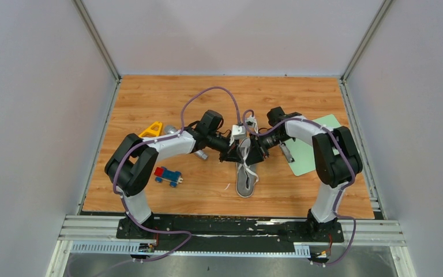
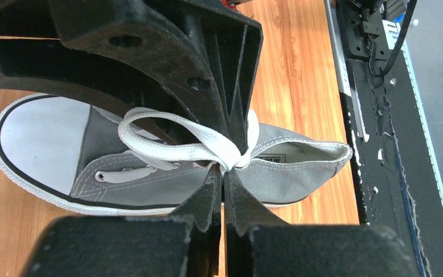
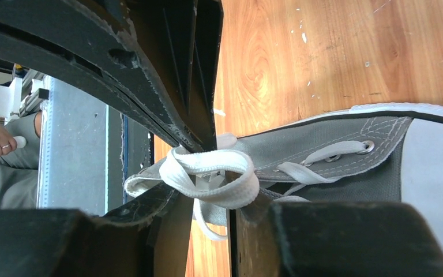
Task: Tie the shoes
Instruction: Cross the shoelace with the shoelace.
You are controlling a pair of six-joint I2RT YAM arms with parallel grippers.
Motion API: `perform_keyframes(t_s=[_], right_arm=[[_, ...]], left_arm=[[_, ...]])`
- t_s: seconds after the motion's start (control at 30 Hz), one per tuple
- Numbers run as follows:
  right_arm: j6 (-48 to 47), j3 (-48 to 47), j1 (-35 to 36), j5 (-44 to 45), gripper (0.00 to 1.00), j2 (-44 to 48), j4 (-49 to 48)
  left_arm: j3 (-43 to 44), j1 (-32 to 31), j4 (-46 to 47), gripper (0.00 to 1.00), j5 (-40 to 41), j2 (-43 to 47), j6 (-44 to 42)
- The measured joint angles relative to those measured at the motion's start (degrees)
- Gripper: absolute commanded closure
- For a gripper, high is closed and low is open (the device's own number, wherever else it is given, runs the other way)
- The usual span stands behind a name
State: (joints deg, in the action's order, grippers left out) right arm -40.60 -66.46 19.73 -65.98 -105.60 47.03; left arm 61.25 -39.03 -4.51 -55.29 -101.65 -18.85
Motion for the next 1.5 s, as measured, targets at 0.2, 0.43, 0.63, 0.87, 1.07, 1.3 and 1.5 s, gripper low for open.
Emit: perform_keyframes(t_s=[0.2, 0.43, 0.63, 0.87, 1.07, 1.3, 1.5], right_arm=[[-1.27, -1.03, -0.02, -0.74, 0.72, -1.22, 1.64], [-1.77, -1.57, -0.02, -1.29, 0.72, -2.01, 2.6], [-1.55, -2.25, -0.04, -1.81, 0.67, -3.08, 3.34], [-1.44, -2.29, -0.04, -1.81, 0.72, -3.1, 3.56], [0.31, -2.29, -0.02, -1.55, 0.89, -3.1, 3.45], [1.79, -2.73, -0.04, 0.17, 0.92, -3.08, 3.23], [2.51, -2.99, -1.01, 0.85, 0.92, -3.06, 3.3]], left_arm=[[-0.26, 0.0, 2.38, 1.0, 0.5, 0.0, 4.07], [-0.44, 0.0, 2.82, 1.0, 0.57, -0.02, 6.03], [-0.46, 0.0, 2.64, 1.0, 0.57, -0.04, 6.45], [-0.46, 0.0, 2.67, 1.0, 0.44, -0.04, 6.73], [-0.48, 0.0, 2.73, 1.0, 1.57, -0.04, 6.75], [-0.59, -0.02, 3.82, 1.0, 1.92, -0.04, 6.78], [-0.61, -0.04, 4.11, 0.97, 2.27, -0.04, 6.78]])
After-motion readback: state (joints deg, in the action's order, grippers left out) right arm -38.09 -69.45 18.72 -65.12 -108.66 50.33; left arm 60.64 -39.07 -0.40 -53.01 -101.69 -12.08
